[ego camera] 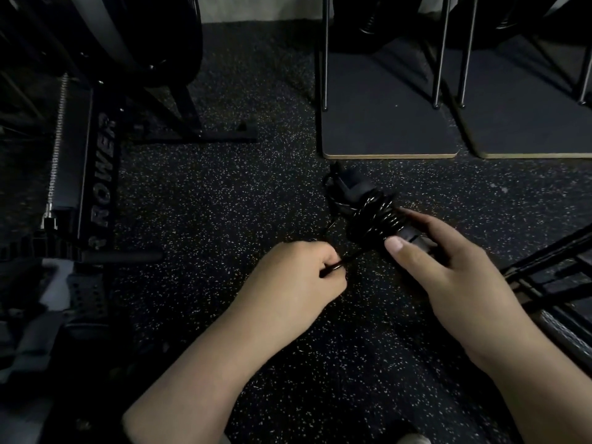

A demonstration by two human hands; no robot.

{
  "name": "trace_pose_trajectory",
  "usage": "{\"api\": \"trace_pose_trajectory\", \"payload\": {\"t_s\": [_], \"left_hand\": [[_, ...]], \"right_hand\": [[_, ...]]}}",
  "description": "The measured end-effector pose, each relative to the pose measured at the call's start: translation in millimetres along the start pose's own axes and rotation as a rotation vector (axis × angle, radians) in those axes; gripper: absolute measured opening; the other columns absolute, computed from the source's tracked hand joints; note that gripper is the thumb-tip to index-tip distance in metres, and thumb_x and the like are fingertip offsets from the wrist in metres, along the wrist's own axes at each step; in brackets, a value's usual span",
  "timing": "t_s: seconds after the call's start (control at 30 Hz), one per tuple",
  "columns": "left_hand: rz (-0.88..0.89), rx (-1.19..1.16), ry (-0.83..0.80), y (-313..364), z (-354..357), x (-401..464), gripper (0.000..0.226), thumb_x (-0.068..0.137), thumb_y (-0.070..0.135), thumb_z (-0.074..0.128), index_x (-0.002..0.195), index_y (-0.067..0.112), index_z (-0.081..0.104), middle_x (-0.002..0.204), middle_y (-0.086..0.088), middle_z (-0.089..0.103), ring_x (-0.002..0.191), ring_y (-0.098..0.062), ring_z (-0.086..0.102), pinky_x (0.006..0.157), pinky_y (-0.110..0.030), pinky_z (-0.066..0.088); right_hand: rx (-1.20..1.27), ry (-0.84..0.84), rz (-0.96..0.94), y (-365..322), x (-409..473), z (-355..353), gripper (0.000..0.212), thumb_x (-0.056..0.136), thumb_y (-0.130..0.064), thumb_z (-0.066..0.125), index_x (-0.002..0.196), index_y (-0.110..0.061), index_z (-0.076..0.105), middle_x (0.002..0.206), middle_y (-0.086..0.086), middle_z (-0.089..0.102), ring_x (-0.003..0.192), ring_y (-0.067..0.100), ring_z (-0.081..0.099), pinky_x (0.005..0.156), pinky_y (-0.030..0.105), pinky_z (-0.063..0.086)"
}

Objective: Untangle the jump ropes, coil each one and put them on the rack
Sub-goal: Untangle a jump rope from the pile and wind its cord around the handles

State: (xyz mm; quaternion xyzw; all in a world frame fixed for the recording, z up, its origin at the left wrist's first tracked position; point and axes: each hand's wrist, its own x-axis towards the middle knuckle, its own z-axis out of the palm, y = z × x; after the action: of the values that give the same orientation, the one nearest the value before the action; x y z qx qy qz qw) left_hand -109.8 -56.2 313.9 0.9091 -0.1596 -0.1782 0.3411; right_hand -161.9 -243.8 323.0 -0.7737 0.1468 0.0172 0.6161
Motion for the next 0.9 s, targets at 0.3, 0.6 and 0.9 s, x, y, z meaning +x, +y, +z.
{"api": "trace_pose_trajectory", "payload": {"t_s": [0.3,0.6,0.9], "left_hand": [[0.201,0.272,-0.056,8,-12,-7,0.014,0.098,0.036,0.061,0.103,0.029,0.072,0.077,0.014,0.057,0.065,-0.003,0.05,0.058,-0.021,0.038],[0.196,0.236,-0.16,-1,-36,-7,0.028,0.081,0.054,0.076,0.094,0.05,0.051,0.092,0.031,0.054,0.094,0.018,0.05,0.066,-0.008,0.04],[0.181,-0.144,-0.297,-10,-40,-5,0.029,0.067,0.043,0.087,0.082,0.03,0.066,0.077,0.015,0.063,0.069,0.006,0.053,0.064,-0.014,0.045]], "right_hand": [[-0.498,-0.089,0.095,7,3,5,0.068,0.087,-0.049,0.072,0.147,-0.058,0.04,0.096,-0.026,0.069,0.053,-0.009,0.058,0.048,0.012,0.041],[-0.777,-0.51,0.144,-3,-3,8,0.069,0.067,-0.077,0.068,0.125,-0.053,0.039,0.096,-0.014,0.071,0.08,0.002,0.066,0.07,0.026,0.057],[-0.41,-0.721,0.097,-9,-8,-5,0.045,0.07,-0.049,0.089,0.106,-0.052,0.062,0.092,-0.011,0.075,0.084,0.006,0.07,0.082,0.035,0.06]]}}
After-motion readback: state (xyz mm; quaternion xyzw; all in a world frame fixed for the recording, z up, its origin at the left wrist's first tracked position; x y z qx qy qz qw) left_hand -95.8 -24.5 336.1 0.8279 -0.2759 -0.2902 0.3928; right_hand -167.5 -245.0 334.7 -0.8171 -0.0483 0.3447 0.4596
